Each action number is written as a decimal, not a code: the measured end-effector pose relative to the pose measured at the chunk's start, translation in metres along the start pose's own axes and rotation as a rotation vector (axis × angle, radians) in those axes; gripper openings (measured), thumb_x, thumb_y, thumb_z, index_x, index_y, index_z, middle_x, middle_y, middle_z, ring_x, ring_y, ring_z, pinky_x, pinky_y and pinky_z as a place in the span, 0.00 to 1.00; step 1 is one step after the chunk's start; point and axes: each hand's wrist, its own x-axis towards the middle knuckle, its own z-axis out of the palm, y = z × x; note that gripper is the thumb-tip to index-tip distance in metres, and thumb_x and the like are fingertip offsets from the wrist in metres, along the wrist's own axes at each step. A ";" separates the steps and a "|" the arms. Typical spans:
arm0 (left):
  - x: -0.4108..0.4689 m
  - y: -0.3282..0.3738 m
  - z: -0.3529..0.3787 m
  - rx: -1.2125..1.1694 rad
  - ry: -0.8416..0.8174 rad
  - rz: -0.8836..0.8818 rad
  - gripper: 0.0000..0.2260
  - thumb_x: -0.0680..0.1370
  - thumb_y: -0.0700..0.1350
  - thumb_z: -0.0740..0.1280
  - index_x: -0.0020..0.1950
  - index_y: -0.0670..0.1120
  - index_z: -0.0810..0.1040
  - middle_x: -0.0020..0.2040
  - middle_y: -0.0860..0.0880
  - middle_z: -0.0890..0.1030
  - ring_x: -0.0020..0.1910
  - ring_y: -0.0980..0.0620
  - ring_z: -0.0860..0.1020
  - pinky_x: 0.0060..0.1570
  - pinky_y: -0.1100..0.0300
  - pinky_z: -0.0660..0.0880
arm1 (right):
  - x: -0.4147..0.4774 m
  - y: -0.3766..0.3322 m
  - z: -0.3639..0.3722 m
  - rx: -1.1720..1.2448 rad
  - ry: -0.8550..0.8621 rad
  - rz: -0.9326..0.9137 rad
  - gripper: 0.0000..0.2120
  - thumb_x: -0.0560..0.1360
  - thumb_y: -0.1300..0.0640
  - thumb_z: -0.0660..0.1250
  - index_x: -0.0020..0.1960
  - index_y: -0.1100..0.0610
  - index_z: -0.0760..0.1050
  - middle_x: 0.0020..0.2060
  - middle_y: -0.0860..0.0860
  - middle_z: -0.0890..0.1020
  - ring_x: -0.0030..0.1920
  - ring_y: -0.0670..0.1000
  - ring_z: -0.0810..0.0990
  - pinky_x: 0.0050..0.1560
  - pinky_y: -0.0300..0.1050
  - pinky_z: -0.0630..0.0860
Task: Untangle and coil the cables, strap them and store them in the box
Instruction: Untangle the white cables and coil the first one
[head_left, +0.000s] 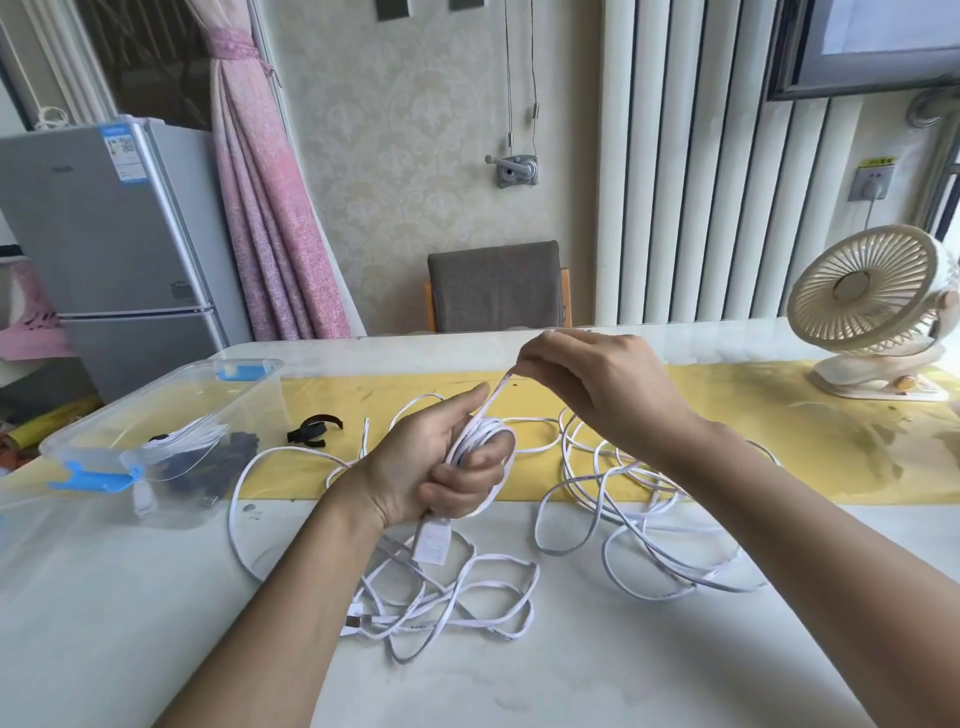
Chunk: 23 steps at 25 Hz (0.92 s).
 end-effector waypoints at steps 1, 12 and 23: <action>-0.001 0.001 -0.002 -0.065 -0.102 0.016 0.22 0.79 0.59 0.55 0.34 0.45 0.71 0.22 0.53 0.60 0.17 0.58 0.59 0.18 0.69 0.59 | -0.003 0.004 0.003 0.006 -0.004 0.019 0.17 0.79 0.47 0.57 0.47 0.57 0.79 0.37 0.50 0.81 0.35 0.56 0.79 0.31 0.48 0.74; -0.021 0.012 -0.006 -0.617 -0.157 0.434 0.15 0.81 0.45 0.49 0.36 0.45 0.67 0.21 0.52 0.60 0.18 0.58 0.57 0.23 0.65 0.56 | -0.019 0.030 0.011 -0.032 0.036 0.197 0.14 0.78 0.51 0.61 0.58 0.52 0.80 0.34 0.50 0.77 0.32 0.55 0.77 0.30 0.41 0.68; -0.004 0.015 -0.024 -0.148 0.928 0.796 0.13 0.84 0.45 0.51 0.41 0.47 0.68 0.24 0.56 0.66 0.21 0.59 0.64 0.24 0.68 0.64 | -0.033 -0.014 0.044 0.120 -0.398 0.042 0.13 0.77 0.52 0.63 0.60 0.50 0.79 0.46 0.52 0.85 0.45 0.59 0.81 0.36 0.42 0.68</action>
